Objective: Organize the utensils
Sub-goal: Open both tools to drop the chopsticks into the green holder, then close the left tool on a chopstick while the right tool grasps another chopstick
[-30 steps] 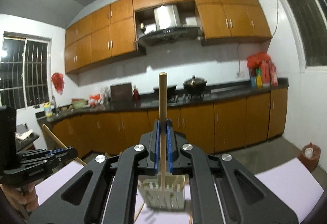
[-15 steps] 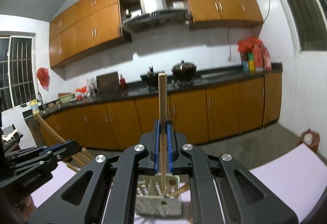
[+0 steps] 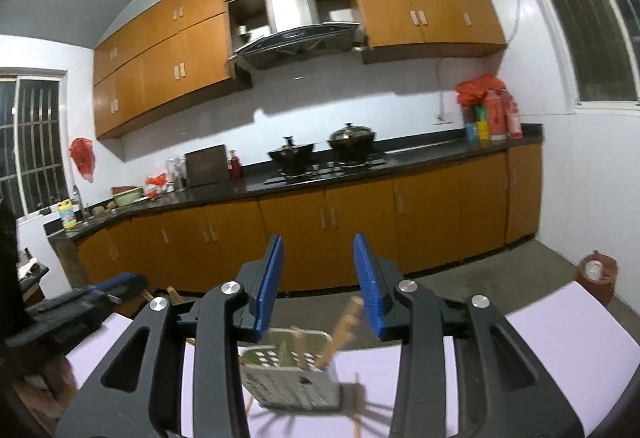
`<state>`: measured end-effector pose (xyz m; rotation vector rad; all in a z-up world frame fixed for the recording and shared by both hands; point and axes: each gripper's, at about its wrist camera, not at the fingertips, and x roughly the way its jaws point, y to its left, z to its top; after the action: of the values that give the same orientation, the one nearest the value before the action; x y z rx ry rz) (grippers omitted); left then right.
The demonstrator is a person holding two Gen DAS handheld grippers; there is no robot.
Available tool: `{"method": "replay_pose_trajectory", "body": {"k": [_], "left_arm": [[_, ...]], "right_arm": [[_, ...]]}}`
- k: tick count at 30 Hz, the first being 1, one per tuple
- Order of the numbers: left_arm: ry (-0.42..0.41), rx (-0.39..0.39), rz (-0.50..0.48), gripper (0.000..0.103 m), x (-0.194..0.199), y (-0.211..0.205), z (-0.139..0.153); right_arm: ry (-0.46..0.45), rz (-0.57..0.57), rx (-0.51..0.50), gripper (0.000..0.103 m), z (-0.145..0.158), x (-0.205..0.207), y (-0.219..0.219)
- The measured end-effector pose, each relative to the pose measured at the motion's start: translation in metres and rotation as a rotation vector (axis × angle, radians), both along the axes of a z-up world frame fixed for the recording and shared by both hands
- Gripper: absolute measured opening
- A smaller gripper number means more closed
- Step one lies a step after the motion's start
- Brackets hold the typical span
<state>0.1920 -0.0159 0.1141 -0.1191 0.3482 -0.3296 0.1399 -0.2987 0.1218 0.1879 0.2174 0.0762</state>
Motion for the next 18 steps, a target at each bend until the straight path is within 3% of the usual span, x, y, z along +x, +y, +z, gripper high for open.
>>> {"method": "replay_pose_trajectory", "body": {"k": [3,5,9,14,18], "left_arm": [[0.010,0.023,0.048,0.029,-0.024,0.019,-0.015],[0.040,0.061,0.083,0.033,-0.035,0.027,-0.034],[0.193,0.135,0.137,0.034,-0.038,0.041,-0.098],[0.354,0.146,0.103,0.034,-0.034,0.040,-0.164],[0.427,0.159,0.060,0.034,-0.032,0.023,-0.194]], "right_arm": [[0.068,-0.052,-0.017,0.041,-0.021,-0.010,-0.018],[0.163,-0.073,-0.026,0.041,-0.049,-0.012,-0.030],[0.377,-0.065,-0.014,0.041,-0.115,-0.006,-0.037],[0.578,0.053,0.013,0.039,-0.188,-0.003,-0.012],[0.638,0.095,-0.013,0.034,-0.212,0.003,0.008]]}}
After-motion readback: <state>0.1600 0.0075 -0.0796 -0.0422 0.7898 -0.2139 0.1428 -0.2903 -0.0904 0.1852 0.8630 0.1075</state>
